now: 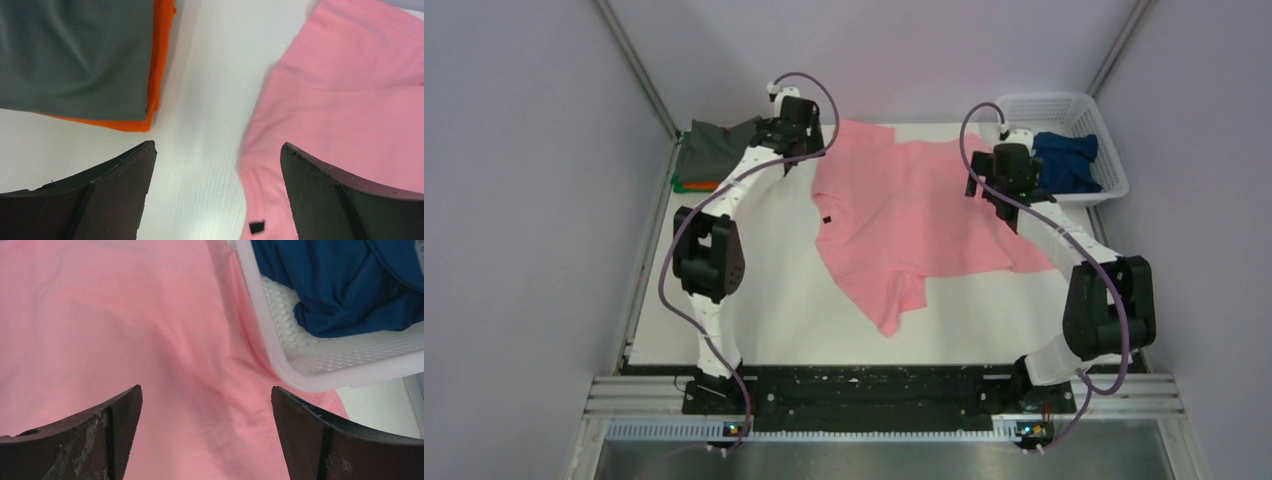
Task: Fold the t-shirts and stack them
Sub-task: Flatten out the tshirt
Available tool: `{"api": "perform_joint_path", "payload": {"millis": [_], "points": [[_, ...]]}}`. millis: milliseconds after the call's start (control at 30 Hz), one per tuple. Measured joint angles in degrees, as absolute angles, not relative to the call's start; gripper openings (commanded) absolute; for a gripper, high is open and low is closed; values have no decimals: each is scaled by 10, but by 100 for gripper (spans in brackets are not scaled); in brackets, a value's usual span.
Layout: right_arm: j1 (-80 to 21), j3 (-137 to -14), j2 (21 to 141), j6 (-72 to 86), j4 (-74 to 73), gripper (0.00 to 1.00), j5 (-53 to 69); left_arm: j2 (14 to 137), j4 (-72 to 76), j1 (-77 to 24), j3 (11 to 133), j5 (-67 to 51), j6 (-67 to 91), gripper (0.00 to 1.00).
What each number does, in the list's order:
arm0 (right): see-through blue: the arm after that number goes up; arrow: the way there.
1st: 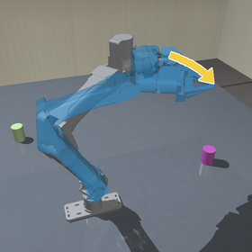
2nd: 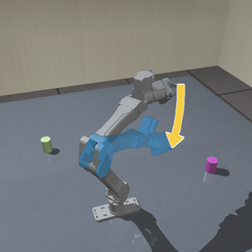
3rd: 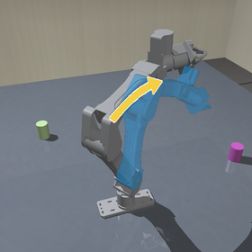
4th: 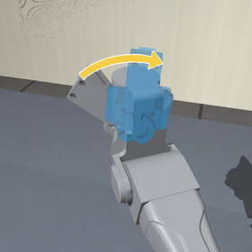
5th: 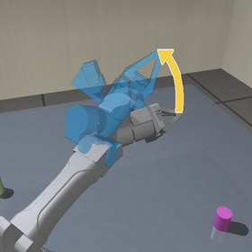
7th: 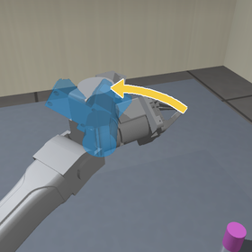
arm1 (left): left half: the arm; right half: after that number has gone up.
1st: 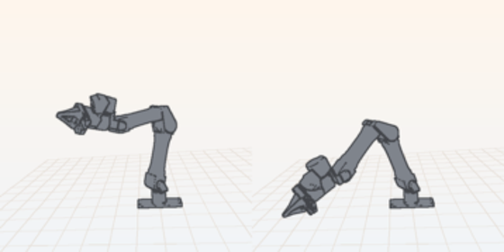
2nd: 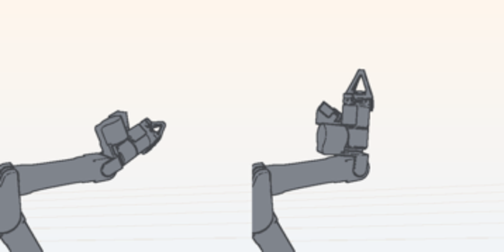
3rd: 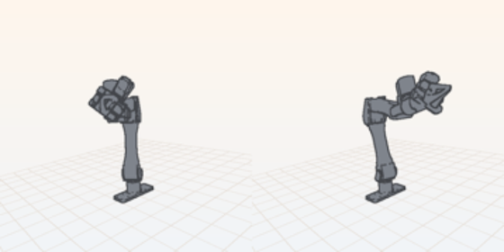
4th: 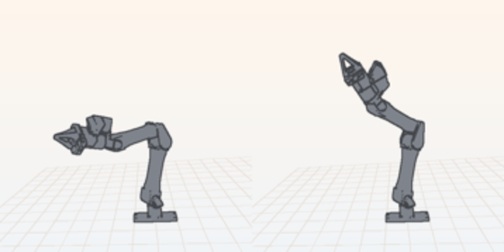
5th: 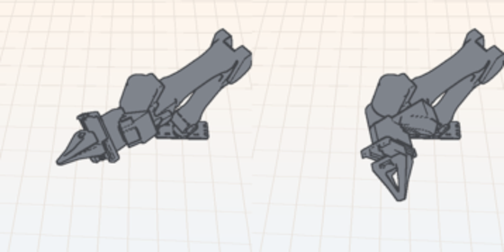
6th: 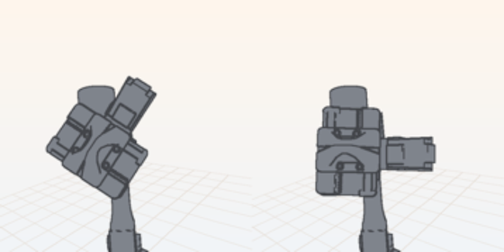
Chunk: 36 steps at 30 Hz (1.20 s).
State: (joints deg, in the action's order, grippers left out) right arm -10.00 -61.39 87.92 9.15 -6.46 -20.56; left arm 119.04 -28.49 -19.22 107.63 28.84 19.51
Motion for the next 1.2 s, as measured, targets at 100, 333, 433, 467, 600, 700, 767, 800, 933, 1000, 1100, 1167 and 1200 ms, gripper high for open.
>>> {"api": "perform_joint_path", "payload": {"millis": [100, 333, 433, 467, 600, 700, 767, 800, 933, 1000, 1100, 1167, 1200], "points": [[-100, -608, 879, 103, -67, 99, -179, 1136, -279, -192, 1021, 213, 216, 99], [-100, -600, 907, 123, -74, 99, -99, 1080, -232, -220, 865, -7, 258, 99], [-100, -600, 937, 127, -82, 99, -71, 1119, -228, -255, 857, -77, 274, 99], [-100, -600, 948, 128, -86, 99, -59, 1139, -230, -264, 863, -97, 279, 99], [-105, -600, 983, 131, -100, 99, -34, 1202, -234, -286, 888, -135, 296, 99], [-126, -600, 1007, 126, -110, 98, -34, 1203, -232, -276, 896, -124, 300, 99], [-150, -602, 1022, 117, -114, 98, -41, 1205, -235, -261, 891, -121, 306, 99], [-160, -606, 1025, 116, -114, 98, -38, 1205, -236, -254, 891, -109, 305, 99], [-201, -624, 1043, 116, -101, 97, -25, 1205, -239, -221, 891, -55, 307, 99], [-224, -633, 1053, 116, -91, 98, -14, 1205, -244, -204, 893, -24, 307, 99], [-261, -652, 1067, 116, -85, 99, 6, 1205, -257, -172, 897, 12, 303, 99], [-277, -658, 1071, 116, -84, 99, 15, 1205, -278, -149, 905, 33, 301, 99], [-283, -658, 1071, 116, -86, 99, 14, 1205, -289, -141, 907, 40, 301, 99]]}}
